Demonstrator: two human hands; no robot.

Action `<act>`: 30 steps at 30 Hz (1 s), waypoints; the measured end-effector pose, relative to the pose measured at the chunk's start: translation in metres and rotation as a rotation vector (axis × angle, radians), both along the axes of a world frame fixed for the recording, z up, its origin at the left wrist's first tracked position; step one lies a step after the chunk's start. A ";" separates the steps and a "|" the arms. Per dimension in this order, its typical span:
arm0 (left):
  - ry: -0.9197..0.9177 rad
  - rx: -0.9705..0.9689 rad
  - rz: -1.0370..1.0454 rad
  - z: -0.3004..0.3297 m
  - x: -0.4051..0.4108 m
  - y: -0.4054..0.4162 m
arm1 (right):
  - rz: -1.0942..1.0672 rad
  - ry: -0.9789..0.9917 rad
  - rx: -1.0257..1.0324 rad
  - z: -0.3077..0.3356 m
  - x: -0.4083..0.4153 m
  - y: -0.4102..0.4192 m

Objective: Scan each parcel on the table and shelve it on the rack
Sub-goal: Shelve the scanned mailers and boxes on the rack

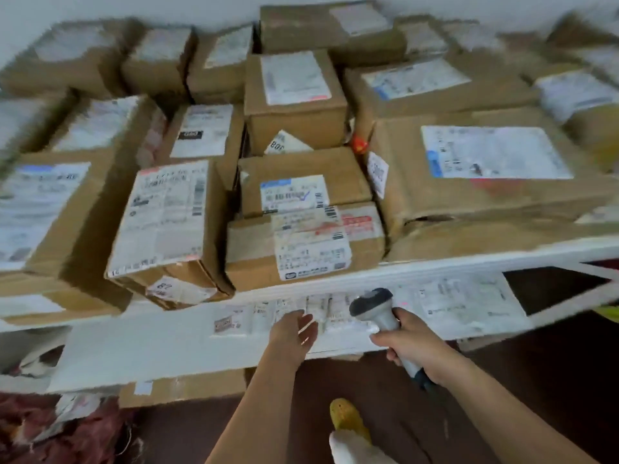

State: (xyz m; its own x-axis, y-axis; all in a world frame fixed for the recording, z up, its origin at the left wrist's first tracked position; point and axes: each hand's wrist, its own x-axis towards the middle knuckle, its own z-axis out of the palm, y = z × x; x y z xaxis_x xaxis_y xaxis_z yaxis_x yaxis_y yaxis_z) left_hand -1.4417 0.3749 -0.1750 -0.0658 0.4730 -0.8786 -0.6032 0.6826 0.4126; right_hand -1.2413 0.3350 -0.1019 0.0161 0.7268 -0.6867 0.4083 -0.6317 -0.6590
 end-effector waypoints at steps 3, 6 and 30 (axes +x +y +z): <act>0.021 0.016 -0.208 0.041 0.049 -0.017 | -0.129 0.023 0.001 0.038 0.042 -0.042; 0.039 0.009 -0.500 0.077 0.102 -0.036 | -0.233 0.041 0.010 0.072 0.090 -0.085; -0.170 0.297 -1.392 0.222 0.839 -0.201 | -1.422 -0.046 0.496 0.199 0.669 -0.359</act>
